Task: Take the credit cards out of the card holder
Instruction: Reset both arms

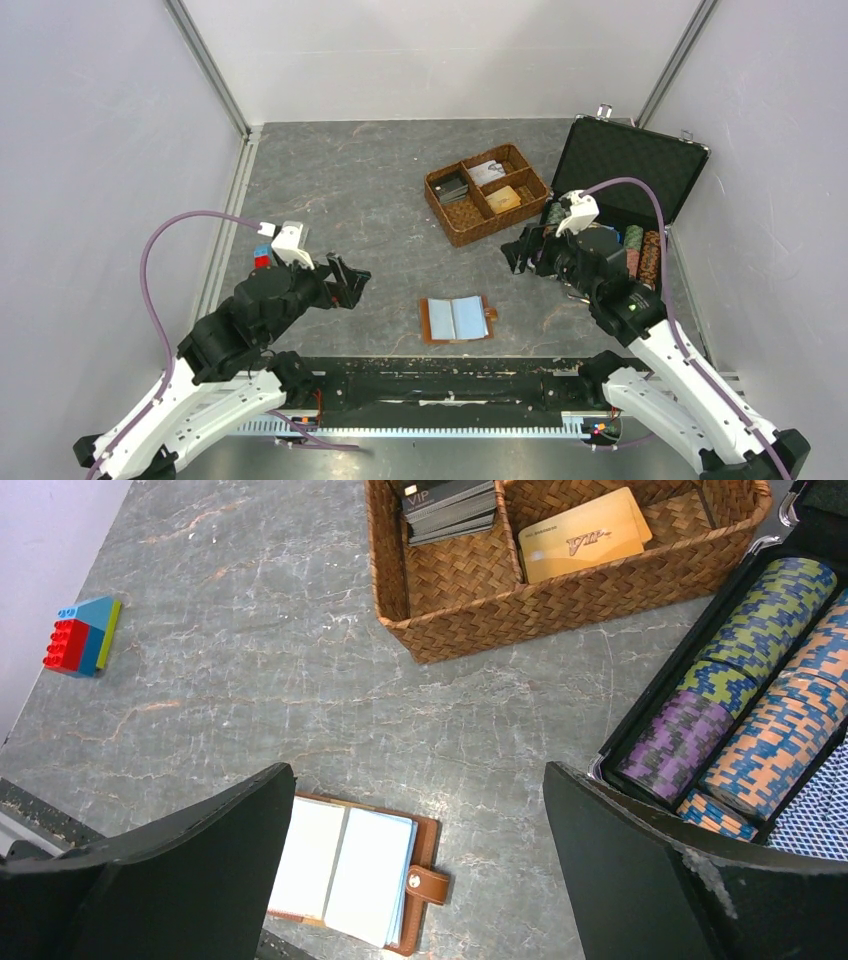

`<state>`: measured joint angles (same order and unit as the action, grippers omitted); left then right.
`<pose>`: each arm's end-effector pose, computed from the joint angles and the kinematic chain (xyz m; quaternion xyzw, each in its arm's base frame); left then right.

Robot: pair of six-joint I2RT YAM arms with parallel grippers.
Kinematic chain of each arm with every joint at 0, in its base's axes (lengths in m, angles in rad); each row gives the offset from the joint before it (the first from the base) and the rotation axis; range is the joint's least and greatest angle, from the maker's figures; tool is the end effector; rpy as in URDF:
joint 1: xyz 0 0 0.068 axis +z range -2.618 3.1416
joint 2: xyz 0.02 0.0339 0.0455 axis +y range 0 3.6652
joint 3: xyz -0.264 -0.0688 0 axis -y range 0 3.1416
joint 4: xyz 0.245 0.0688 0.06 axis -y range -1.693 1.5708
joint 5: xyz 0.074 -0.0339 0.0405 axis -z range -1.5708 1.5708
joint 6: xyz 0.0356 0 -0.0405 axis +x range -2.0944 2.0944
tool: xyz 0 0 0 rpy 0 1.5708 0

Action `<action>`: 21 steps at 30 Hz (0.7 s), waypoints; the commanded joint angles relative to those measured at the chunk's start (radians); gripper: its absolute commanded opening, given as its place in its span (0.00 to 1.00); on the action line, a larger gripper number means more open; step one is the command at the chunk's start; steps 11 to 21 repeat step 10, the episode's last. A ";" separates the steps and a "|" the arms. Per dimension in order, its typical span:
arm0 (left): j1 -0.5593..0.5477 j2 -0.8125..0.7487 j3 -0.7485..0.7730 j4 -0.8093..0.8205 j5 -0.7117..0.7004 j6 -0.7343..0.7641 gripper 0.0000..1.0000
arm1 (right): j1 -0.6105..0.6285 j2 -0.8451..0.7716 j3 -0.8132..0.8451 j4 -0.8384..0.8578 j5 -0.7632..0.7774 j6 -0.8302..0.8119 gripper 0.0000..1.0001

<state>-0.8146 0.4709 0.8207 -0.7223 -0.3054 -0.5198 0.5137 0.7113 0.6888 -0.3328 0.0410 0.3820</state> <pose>0.0729 -0.0617 0.3343 0.0350 0.8200 -0.2462 0.5156 0.1479 0.0818 0.3022 -0.0423 0.8198 0.2320 0.5219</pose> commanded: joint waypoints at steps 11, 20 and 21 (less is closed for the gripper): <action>0.000 -0.052 -0.043 0.060 -0.038 -0.107 1.00 | 0.003 -0.047 -0.037 0.065 0.000 0.010 0.98; 0.000 -0.052 -0.043 0.060 -0.038 -0.107 1.00 | 0.003 -0.047 -0.037 0.065 0.000 0.010 0.98; 0.000 -0.052 -0.043 0.060 -0.038 -0.107 1.00 | 0.003 -0.047 -0.037 0.065 0.000 0.010 0.98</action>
